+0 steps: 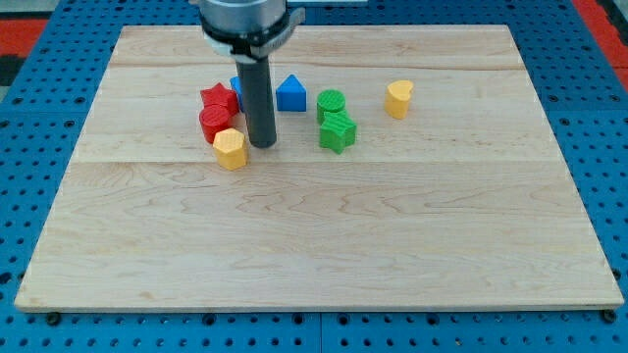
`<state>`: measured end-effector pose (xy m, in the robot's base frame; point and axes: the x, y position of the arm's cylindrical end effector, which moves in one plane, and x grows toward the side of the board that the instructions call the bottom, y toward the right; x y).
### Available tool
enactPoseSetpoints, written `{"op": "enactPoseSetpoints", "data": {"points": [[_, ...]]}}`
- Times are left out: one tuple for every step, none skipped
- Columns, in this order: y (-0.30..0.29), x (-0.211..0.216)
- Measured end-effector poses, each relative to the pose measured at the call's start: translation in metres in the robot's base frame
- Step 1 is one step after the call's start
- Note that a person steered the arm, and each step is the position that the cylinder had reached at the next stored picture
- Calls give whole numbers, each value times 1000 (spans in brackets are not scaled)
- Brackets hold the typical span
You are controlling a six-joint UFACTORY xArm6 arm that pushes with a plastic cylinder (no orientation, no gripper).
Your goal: Slightly move the blue cube towards the blue triangle
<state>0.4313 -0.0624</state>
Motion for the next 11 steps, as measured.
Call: {"op": "enactPoseSetpoints", "data": {"points": [[13, 47], [-11, 91], [-123, 86], [-210, 40], [-242, -14], [-241, -51], [-232, -69], [-216, -84], [-194, -96], [-173, -112], [-146, -119]]}}
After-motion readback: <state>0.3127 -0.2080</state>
